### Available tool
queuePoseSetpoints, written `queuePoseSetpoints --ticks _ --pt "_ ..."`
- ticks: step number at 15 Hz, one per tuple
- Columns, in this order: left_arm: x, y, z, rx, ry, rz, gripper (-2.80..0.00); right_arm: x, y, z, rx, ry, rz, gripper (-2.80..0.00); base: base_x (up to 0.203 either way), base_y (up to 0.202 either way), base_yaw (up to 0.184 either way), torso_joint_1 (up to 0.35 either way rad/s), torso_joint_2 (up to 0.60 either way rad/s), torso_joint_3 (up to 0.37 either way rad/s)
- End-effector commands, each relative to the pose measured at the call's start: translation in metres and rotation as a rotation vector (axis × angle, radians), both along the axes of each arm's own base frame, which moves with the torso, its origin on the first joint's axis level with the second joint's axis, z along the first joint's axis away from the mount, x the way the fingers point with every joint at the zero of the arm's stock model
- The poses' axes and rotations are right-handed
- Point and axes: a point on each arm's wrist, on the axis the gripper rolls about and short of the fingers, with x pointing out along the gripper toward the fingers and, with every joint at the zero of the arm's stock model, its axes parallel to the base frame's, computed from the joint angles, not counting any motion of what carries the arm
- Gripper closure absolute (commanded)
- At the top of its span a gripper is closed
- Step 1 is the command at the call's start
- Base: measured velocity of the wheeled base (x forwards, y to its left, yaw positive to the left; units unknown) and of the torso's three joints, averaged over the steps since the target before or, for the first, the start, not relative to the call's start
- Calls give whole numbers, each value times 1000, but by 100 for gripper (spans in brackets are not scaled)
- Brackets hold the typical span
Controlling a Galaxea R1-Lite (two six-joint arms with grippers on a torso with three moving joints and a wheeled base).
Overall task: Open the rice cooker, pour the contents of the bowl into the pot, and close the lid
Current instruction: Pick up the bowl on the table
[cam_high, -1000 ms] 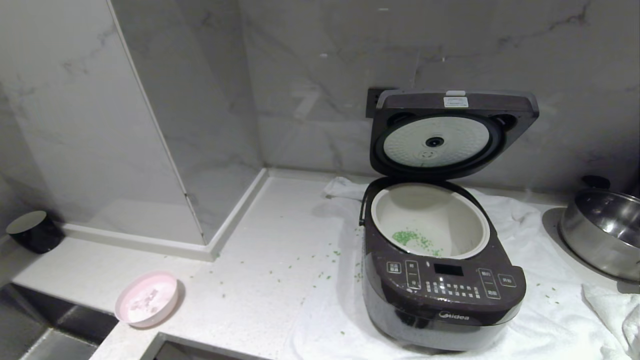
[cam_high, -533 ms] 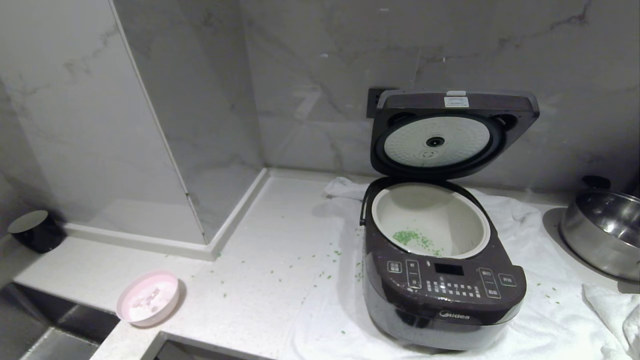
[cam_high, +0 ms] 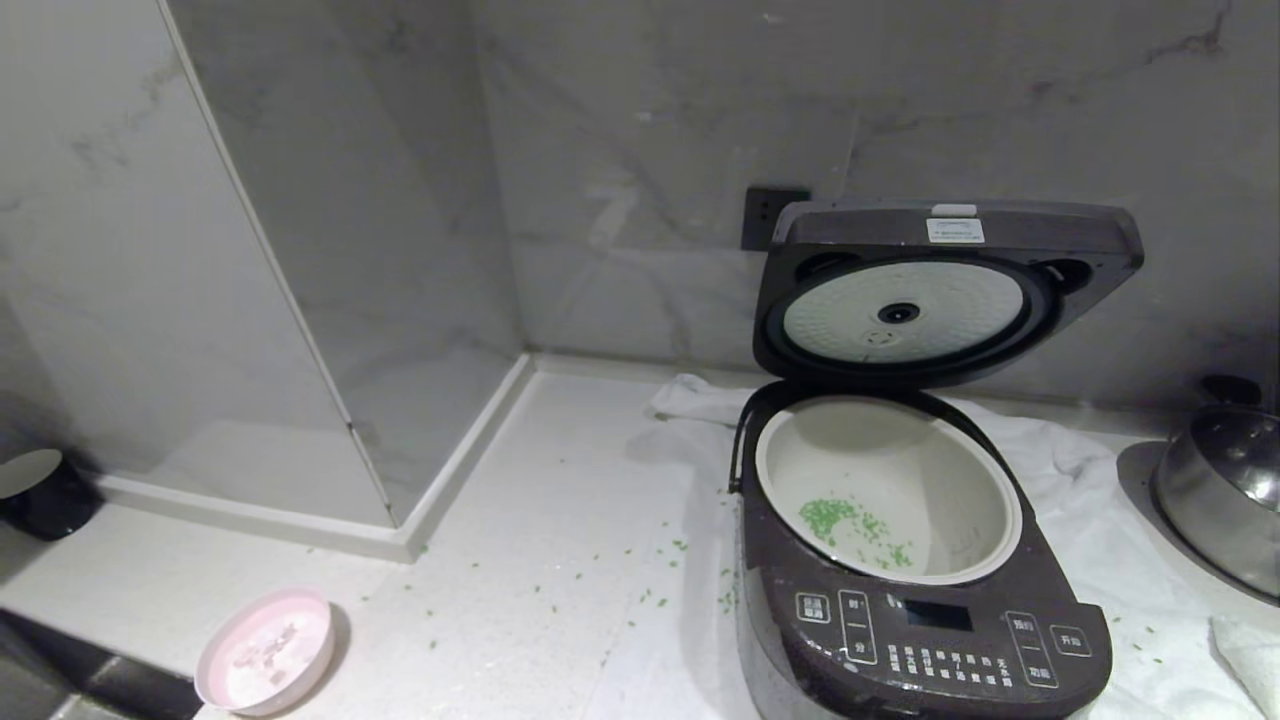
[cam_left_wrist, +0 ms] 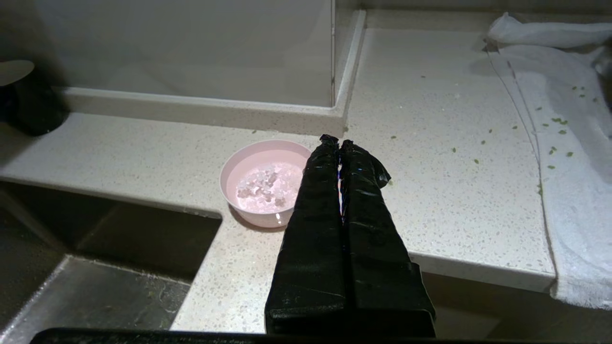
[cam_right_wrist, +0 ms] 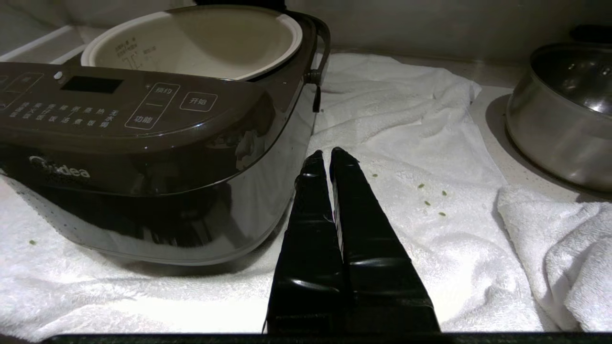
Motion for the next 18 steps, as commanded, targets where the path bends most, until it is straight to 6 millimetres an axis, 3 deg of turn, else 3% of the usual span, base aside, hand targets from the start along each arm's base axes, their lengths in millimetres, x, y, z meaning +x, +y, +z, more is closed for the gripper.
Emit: queuePoseSetpoints --ticks 1,6,9,13,18 --pt "0 0 0 -3 -2 0 0 0 0 0 -1 2 1 0 0 0 0 0 0 0" --pt "0 0 4 -44 29 27 0 0 0 0 9 1 -5 0 0 0 0 0 0 0" --pt "14 0 40 -87 144 32 0 0 0 0 9 1 -5 0 0 0 0 0 0 0" --pt "69 1 83 -130 380 44 0 0 0 0 9 2 -4 0 0 0 0 0 0 0" --pt "166 1 86 -153 711 81 0 0 0 0 9 2 -5 0 0 0 0 0 0 0"
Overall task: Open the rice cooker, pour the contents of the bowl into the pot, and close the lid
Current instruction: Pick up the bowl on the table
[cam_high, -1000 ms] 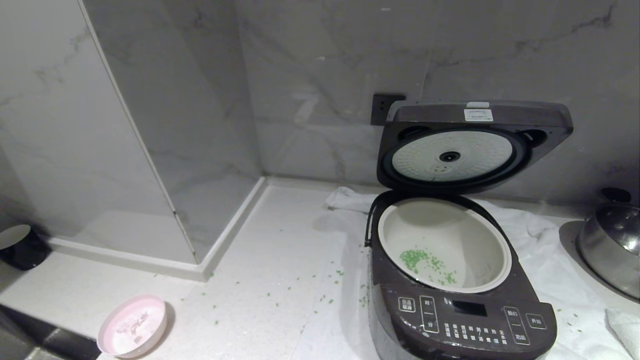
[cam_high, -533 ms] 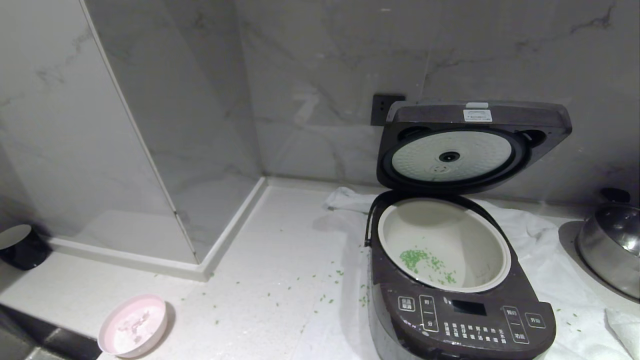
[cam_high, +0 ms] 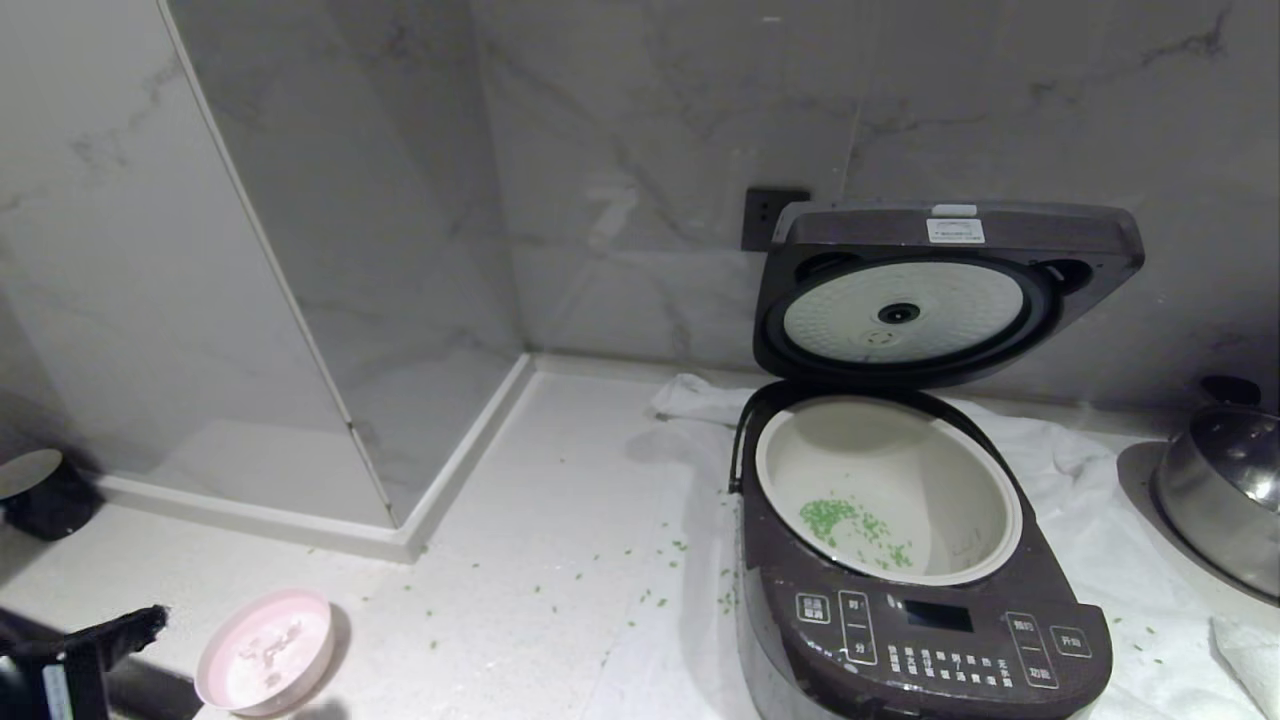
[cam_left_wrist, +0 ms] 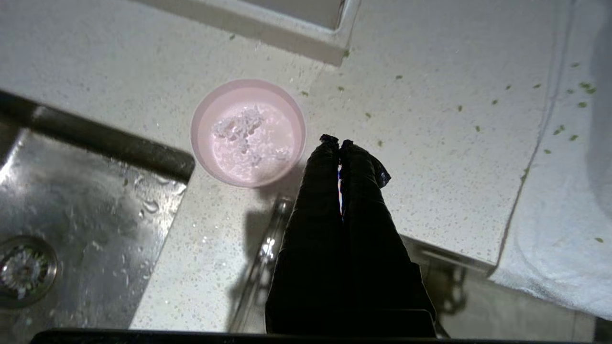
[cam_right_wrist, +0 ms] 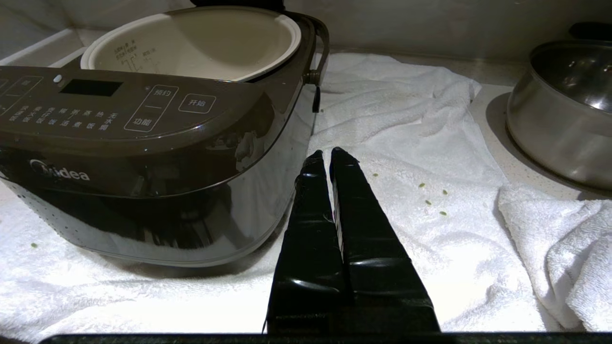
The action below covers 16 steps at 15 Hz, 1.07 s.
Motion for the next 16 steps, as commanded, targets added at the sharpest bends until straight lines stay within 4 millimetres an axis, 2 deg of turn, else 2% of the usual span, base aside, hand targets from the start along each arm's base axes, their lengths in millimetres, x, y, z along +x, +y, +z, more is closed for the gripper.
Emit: queuePoseSetpoints --ticks 1,4,6,8,12,14,16 --pt "70 1 -18 2 257 17 0 0 0 0 -1 1 1 0 0 0 0 0 0 0" --pt "121 4 -32 50 370 89 0 0 0 0 -1 2 -1 0 0 0 0 0 0 0" --pt "136 15 -38 65 406 160 0 0 0 0 -1 0 1 0 0 0 0 0 0 0" --pt "135 27 -44 62 465 215 0 0 0 0 -1 2 0 0 0 0 0 0 0 0" --pt "117 61 -43 40 517 349 0 0 0 0 -1 1 0 0 0 0 0 0 0 0" --pt "105 67 -52 35 568 373 0 0 0 0 -1 2 -1 0 0 0 0 0 0 0" --pt "103 69 -68 18 640 373 0 0 0 0 -1 1 2 0 0 0 0 0 0 0"
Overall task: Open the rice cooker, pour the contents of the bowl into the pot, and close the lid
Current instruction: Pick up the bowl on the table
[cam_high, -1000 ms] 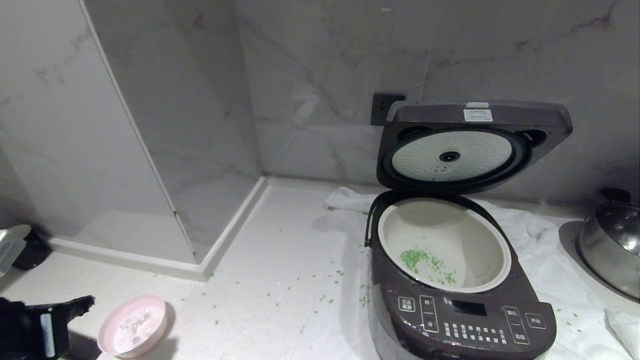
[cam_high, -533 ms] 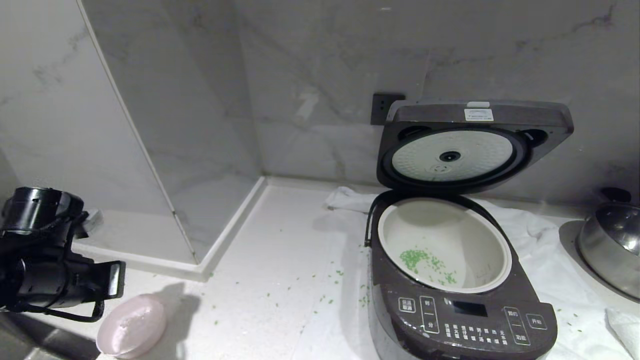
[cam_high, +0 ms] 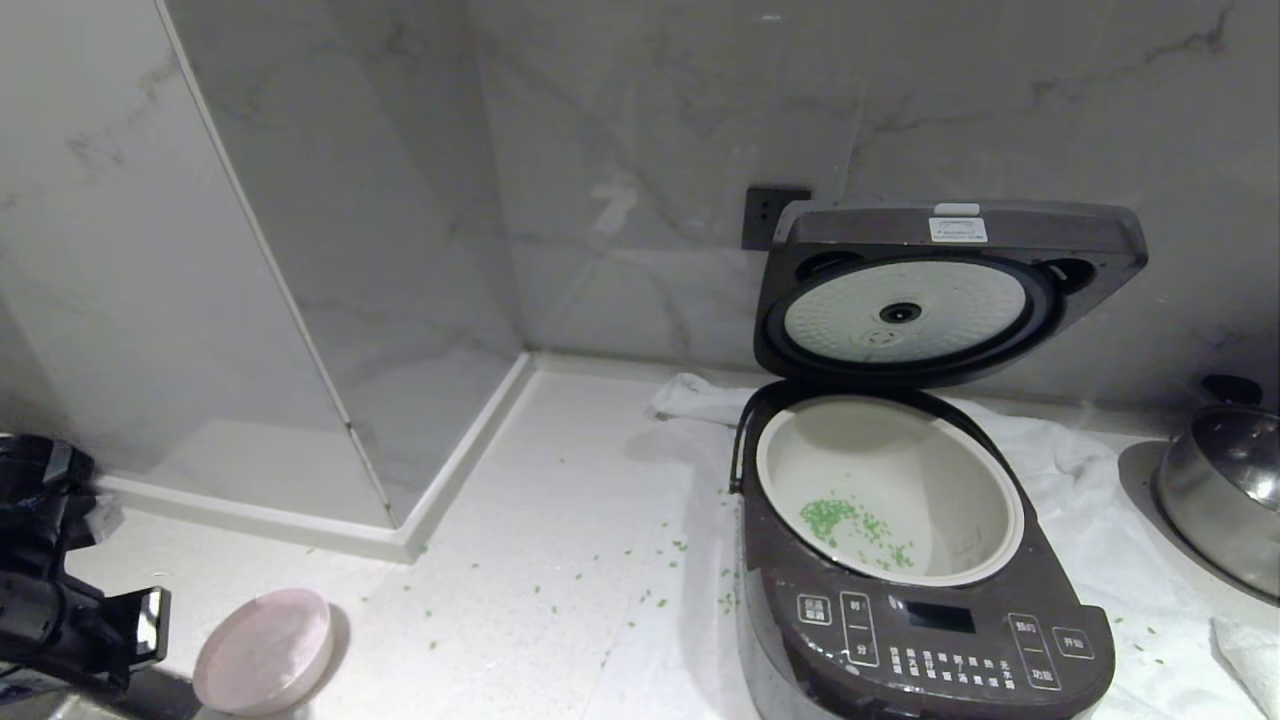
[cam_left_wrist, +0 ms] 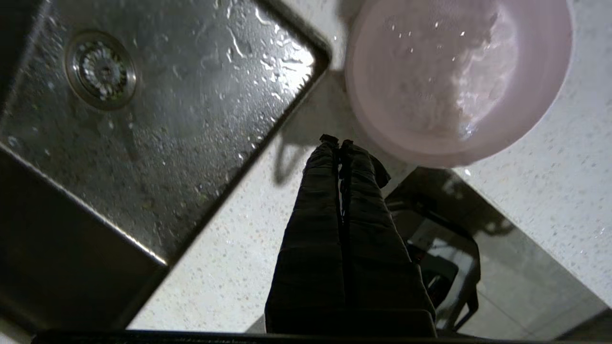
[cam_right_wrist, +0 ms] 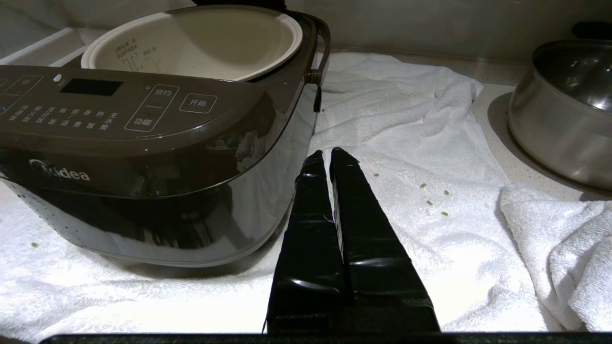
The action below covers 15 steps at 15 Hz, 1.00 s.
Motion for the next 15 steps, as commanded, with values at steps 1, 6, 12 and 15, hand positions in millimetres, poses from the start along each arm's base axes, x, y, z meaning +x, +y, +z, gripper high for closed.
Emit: queuePoseSetpoints --ticks 1,6,12,15 --pt "-2 3 -18 -35 81 20 -31 0 0 0 0 1 1 0 0 0 0 0 0 0" --pt "17 2 -35 -153 104 22 -280 0 0 0 0 1 1 0 0 0 0 0 0 0" --pt "57 14 -42 -172 83 95 -280 0 0 0 0 1 1 0 0 0 0 0 0 0" --pt "63 20 -53 -177 114 116 -280 0 0 0 0 1 1 0 0 0 0 0 0 0"
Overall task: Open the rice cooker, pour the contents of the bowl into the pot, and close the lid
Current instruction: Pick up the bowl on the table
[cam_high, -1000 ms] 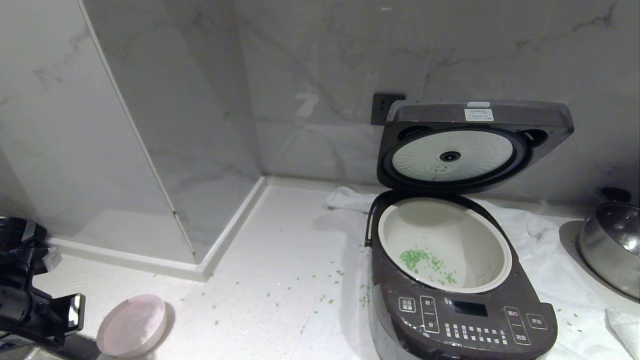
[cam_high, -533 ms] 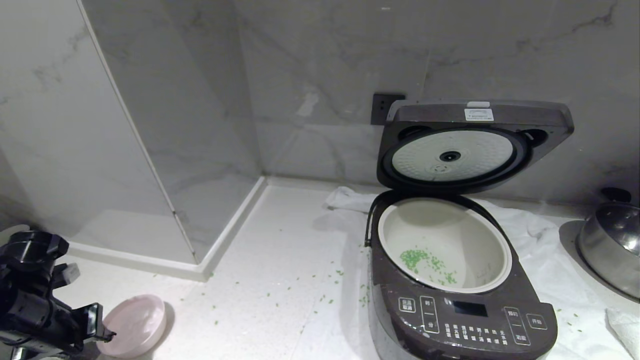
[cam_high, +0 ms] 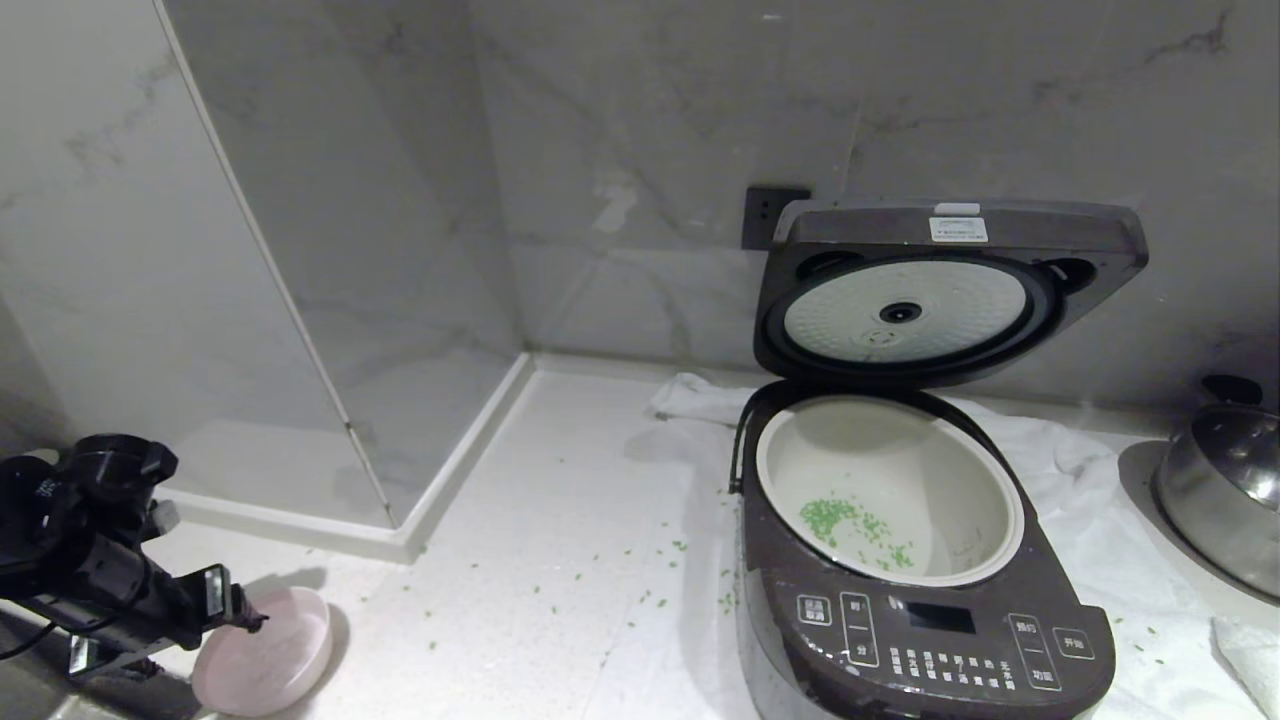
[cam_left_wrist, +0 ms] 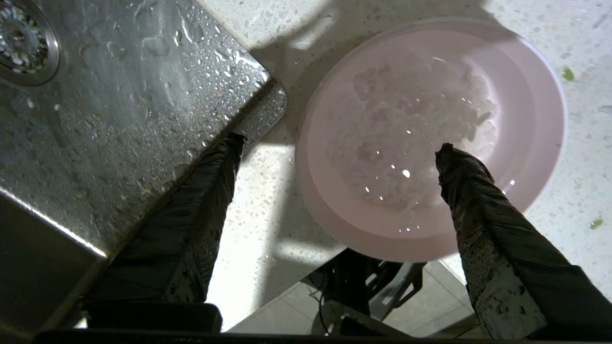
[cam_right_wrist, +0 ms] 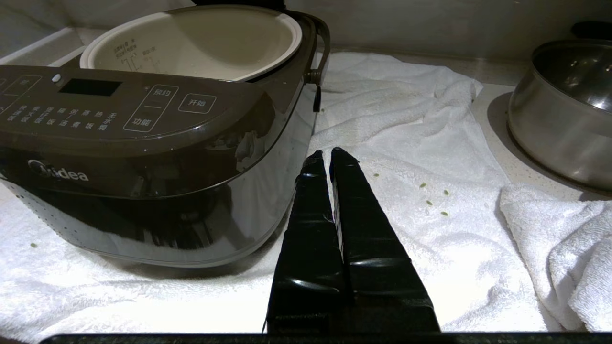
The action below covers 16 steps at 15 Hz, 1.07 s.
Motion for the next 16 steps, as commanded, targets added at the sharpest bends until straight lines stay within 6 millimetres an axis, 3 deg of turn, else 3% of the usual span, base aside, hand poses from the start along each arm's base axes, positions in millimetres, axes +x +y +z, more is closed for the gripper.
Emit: queuePoseSetpoints --ticks 1,8,9,16 --pt "6 6 -15 -16 50 15 -280 0 0 0 0 1 -1 0 0 0 0 0 0 0" --pt "23 25 -39 -45 95 58 -280 0 0 0 -1 1 -1 0 0 0 0 0 0 0" --pt "24 26 -42 -48 103 56 0 0 0 0 0 1 1 0 0 0 0 0 0 0" --pt "27 21 -58 -72 151 38 0 0 0 0 0 0 0 0 0 0 0 0 0 0"
